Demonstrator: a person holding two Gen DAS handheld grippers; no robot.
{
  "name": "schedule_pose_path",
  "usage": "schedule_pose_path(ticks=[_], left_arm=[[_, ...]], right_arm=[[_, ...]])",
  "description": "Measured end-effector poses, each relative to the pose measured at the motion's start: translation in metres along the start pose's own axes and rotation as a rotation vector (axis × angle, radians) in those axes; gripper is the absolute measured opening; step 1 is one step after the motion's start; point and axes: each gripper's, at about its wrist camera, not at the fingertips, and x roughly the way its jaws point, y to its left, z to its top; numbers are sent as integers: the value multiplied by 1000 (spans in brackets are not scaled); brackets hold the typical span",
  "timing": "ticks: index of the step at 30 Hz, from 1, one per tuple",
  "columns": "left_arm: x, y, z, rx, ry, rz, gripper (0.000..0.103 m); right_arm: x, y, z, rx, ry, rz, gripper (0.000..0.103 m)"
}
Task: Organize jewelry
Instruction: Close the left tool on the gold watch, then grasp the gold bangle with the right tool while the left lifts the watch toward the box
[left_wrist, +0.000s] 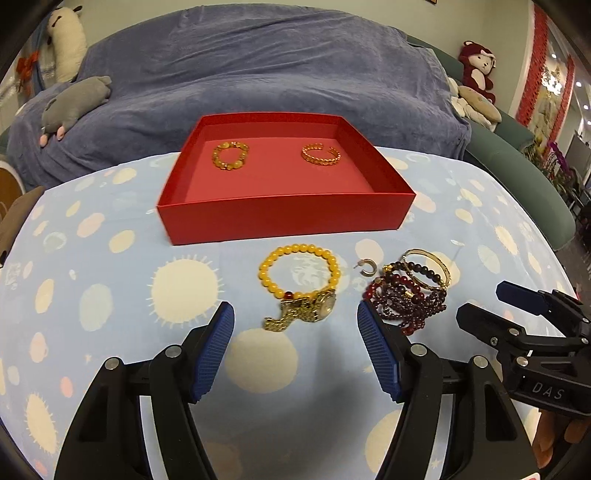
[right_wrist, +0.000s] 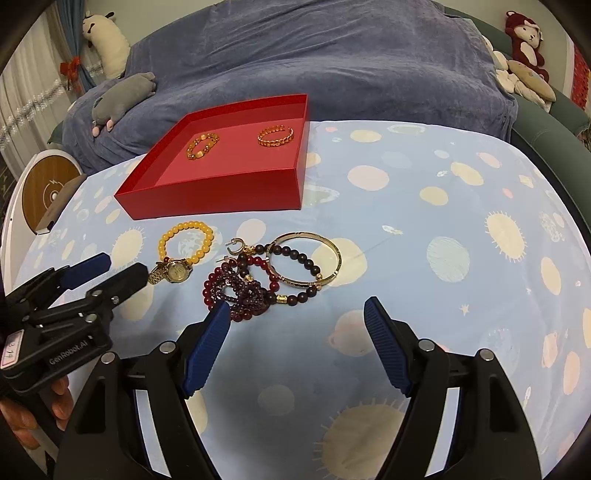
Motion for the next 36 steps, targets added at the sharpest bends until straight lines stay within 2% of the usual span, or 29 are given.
schedule_pose_path(ticks=[6,7,8,10,13,15,18,24,30,36], left_arm=[[26,-9,1,26,32,3,65],[28,-9,0,31,36,8,62],[31,-7,0,32,41,13,58],[37,-3,-1,18,54,3,39],[39,0,-1,-9,66,-30,24],[38,-2,-2,8,67,-37,15],[37,-2,-2,8,74,-31,14],[29,10,-1,-68,84,-73,14],[16,14,0,-66,59,-70,14],[16,21,-1,-77,65,-67,14]], right_arm=[[4,-4,2,8,7,0,71],[5,-4,3,6,8,2,71],[6,-3,3,5,9,3,71],[8,-2,4,4,13,8,71],[14,-3,7,20,30,31,70],[19,-3,10,19,31,17,70],[25,-7,15,33,32,7,68],[40,-9,26,58,41,6,67],[61,-4,28,53,72,-12,63],[65,-1,29,34,57,-25,60]])
